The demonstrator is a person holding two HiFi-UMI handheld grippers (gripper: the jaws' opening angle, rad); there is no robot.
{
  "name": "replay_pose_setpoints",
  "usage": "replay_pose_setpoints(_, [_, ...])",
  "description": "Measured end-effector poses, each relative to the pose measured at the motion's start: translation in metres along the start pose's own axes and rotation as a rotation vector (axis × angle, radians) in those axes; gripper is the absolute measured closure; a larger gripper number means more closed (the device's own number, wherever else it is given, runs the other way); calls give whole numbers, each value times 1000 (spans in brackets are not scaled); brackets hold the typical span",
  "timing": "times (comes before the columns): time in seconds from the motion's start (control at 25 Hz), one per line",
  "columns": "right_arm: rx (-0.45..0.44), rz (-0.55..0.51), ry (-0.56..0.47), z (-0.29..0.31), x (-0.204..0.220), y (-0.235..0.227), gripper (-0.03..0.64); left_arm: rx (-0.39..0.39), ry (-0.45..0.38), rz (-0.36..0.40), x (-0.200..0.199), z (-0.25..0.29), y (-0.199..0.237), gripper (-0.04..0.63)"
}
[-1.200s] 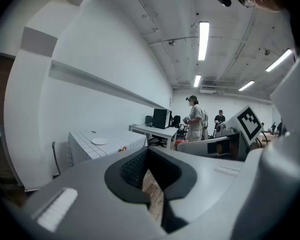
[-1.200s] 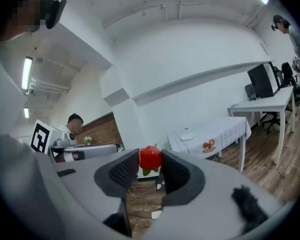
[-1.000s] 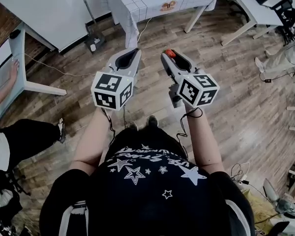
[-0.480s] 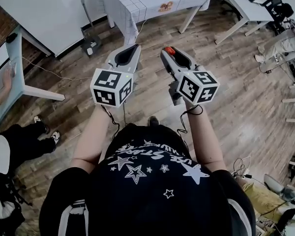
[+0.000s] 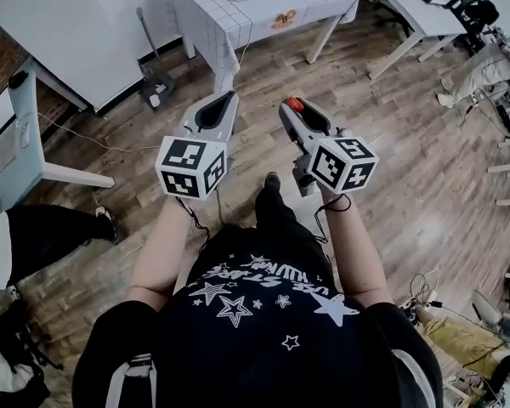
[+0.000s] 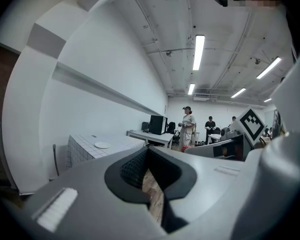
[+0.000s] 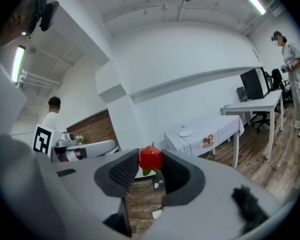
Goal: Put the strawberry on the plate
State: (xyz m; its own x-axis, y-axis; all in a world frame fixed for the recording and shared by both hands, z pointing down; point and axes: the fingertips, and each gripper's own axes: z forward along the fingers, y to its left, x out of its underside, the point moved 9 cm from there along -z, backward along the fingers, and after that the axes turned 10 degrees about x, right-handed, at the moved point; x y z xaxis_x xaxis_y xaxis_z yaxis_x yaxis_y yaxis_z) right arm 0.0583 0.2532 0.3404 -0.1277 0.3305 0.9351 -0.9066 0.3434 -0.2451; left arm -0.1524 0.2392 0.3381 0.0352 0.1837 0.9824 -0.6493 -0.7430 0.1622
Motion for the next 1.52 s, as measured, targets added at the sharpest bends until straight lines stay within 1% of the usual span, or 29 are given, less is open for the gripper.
replay_pose_setpoints(0.2, [-11,16,-9,24,-5,-16,471,-20,25,11,1,17,13,586])
replay_pose_setpoints(0.44, [-38,38,-2,77,-22,-47,471,-69,28,12,-7,49,45,586])
replay_pose_setpoints(0.72, [-108,38,15,144,-51,-90,471,-122,39,-8,-19,109,89,586])
replay_pose_setpoints(0.88, [-132,31,25,179,-66,-117,471,-122,48,-21,-23,146,110,586])
replay_pose_setpoints(1.04, [-150,45,43,210,-77,-141,471,-126,73,-23,-28,178,126,586])
replay_pose_setpoints(1.2, [-181,44,71,240,-87,-165,469,-165,76,-34,-33,206,144,586])
replay_pose_setpoints(1.36, [-207,50,83,274,-100,-194,471,-214,75,-29,-39,232,163,586])
replay_pose_setpoints(1.52, [-244,23,107,300,-103,-214,470,-248,86,-41,-38,251,174,586])
